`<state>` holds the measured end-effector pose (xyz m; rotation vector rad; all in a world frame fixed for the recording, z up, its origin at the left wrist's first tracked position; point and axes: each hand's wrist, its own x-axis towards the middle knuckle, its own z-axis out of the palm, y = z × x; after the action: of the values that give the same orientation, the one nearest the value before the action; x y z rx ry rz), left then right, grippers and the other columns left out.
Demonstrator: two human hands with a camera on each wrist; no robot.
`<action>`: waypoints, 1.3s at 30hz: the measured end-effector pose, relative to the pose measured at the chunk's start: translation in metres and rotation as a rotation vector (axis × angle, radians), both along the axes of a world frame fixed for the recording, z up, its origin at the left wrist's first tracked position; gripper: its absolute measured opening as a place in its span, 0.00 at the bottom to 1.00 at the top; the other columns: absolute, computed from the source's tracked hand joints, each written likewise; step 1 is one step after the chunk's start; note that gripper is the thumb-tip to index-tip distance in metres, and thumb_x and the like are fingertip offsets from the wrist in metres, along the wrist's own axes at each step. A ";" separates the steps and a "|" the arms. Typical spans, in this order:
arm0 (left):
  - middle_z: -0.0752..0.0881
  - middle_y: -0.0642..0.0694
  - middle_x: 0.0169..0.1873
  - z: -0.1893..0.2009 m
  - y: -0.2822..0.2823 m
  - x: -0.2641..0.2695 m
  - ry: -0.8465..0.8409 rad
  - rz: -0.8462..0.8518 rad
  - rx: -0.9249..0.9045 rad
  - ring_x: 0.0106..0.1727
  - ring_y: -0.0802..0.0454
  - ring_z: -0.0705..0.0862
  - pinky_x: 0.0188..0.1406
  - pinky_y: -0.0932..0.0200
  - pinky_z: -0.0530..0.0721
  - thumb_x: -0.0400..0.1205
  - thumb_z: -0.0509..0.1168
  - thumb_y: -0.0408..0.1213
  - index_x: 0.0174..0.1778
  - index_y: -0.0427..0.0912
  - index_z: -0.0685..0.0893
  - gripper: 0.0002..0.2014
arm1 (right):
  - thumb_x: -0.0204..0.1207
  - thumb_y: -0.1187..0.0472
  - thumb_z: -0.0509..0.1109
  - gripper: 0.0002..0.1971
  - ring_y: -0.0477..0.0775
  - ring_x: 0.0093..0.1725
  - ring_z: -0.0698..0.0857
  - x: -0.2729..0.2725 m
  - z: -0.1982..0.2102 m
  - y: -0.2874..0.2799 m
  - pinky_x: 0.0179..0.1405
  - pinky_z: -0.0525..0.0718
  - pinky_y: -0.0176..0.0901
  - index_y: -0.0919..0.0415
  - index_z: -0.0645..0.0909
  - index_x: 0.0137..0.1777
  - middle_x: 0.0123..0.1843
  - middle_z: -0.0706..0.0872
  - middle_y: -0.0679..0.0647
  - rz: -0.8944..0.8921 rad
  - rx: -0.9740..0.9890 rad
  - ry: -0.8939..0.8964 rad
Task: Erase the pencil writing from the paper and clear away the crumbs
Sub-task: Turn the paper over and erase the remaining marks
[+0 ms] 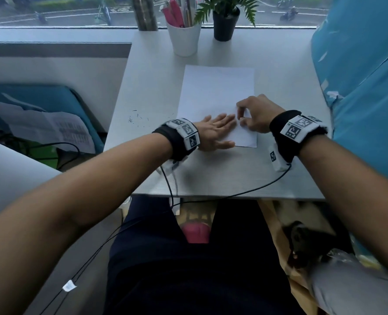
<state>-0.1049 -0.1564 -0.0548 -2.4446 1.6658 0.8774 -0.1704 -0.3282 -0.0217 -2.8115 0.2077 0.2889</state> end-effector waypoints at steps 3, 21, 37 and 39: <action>0.35 0.47 0.85 -0.002 0.014 0.031 -0.059 0.091 0.015 0.86 0.49 0.36 0.83 0.40 0.38 0.87 0.46 0.62 0.87 0.46 0.38 0.38 | 0.77 0.61 0.71 0.04 0.58 0.56 0.77 0.000 0.000 -0.004 0.47 0.72 0.42 0.58 0.84 0.50 0.46 0.80 0.57 0.001 0.013 0.015; 0.34 0.50 0.85 0.001 0.002 0.089 -0.054 0.320 0.003 0.86 0.49 0.36 0.83 0.39 0.39 0.78 0.61 0.69 0.86 0.47 0.37 0.53 | 0.73 0.59 0.76 0.05 0.59 0.47 0.82 0.014 -0.004 -0.010 0.41 0.77 0.46 0.50 0.81 0.42 0.46 0.75 0.55 0.011 -0.057 0.103; 0.31 0.51 0.85 -0.003 0.015 0.130 -0.090 0.375 0.070 0.85 0.53 0.33 0.81 0.35 0.36 0.45 0.68 0.84 0.84 0.46 0.30 0.82 | 0.68 0.60 0.81 0.09 0.44 0.39 0.82 0.156 0.003 0.034 0.41 0.76 0.33 0.61 0.92 0.47 0.45 0.93 0.56 -0.061 0.152 -0.187; 0.31 0.51 0.85 -0.004 0.016 0.131 -0.080 0.375 0.058 0.85 0.53 0.32 0.81 0.35 0.35 0.42 0.67 0.85 0.84 0.46 0.29 0.84 | 0.68 0.61 0.80 0.08 0.46 0.37 0.83 0.157 0.002 0.036 0.40 0.76 0.34 0.60 0.92 0.46 0.42 0.92 0.56 -0.018 0.124 -0.146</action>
<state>0.0262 -0.1408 -0.0590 -2.7569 1.1575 0.8324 -0.0136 -0.2925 -0.0199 -2.6922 0.1753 0.0885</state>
